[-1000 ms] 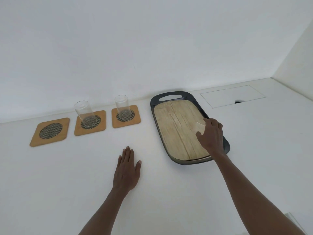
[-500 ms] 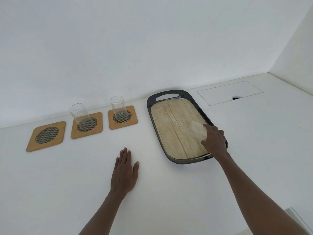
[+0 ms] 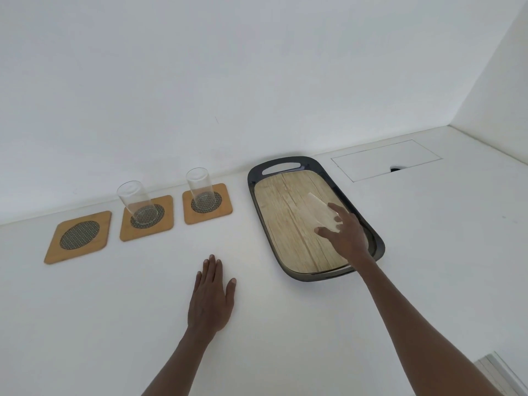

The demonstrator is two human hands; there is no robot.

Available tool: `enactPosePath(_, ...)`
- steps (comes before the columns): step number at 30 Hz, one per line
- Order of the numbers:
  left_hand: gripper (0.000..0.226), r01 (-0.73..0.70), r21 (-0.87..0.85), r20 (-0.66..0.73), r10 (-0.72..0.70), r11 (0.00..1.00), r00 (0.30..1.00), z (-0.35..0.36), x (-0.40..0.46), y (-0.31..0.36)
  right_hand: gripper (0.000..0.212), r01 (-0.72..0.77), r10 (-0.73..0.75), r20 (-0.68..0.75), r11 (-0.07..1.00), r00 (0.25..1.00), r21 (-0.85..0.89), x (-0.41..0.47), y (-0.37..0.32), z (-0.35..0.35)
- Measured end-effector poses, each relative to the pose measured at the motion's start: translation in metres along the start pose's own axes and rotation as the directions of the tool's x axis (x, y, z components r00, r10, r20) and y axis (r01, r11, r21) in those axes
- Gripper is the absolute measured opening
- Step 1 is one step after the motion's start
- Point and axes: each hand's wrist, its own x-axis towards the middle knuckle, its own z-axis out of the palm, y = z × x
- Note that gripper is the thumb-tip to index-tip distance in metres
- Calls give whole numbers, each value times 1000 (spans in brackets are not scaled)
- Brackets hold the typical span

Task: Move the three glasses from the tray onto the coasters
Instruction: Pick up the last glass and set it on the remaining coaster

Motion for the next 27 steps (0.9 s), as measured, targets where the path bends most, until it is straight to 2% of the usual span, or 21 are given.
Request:
enactPosePath(2, 67, -1, 3, 1, 1, 1000, 1000, 0, 0, 0, 72, -33, 15, 75, 969, 997, 246, -2, -16, 1)
enactPosePath(4, 67, 0, 3, 2, 0, 1000, 1000, 0, 0, 0, 75, -138, 25, 212, 829, 977, 542, -7, -29, 5)
enactPosePath(7, 67, 3, -3, 0, -3, 1000, 1000, 0, -1, 0, 77, -250, 21, 314, 654, 949, 714, -15, -45, 14)
enactPosePath(19, 66, -1, -16, -9, 1, 1000, 1000, -1, -1, 1, 64, -340, -35, 375, 347, 926, 874, -26, -58, 41)
enactPosePath(27, 66, 0, -14, -16, 0, 1000, 1000, 0, -1, 0, 52, -385, -55, 422, 314, 905, 868, -24, -63, 41)
